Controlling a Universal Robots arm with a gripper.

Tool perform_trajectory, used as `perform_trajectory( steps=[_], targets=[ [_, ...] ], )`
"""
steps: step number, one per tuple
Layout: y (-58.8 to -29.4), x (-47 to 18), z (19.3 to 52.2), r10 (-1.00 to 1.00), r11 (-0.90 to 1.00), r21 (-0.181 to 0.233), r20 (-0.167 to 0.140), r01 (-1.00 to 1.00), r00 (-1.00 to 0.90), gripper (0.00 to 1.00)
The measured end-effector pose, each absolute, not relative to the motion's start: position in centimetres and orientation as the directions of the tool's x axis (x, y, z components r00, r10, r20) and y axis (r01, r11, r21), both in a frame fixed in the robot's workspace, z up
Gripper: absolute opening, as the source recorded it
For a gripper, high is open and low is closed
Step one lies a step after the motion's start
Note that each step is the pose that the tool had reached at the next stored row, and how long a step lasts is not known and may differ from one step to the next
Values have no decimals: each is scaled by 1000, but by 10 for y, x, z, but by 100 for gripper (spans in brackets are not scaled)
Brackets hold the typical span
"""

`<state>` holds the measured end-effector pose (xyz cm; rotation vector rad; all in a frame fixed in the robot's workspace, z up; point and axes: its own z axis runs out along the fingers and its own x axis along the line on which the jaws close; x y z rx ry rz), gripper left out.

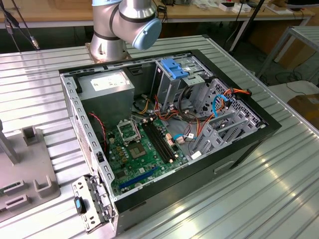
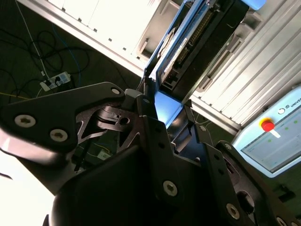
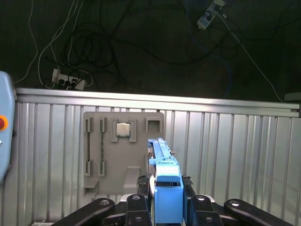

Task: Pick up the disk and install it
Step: 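Pick up the disk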

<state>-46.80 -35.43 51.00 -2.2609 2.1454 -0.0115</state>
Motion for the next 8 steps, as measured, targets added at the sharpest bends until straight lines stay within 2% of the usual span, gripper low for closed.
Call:
perform_trajectory(
  steps=[8],
  targets=[
    [-354, -466, 510, -999, -52, -23, -12, -998, 52, 36]
  ],
)
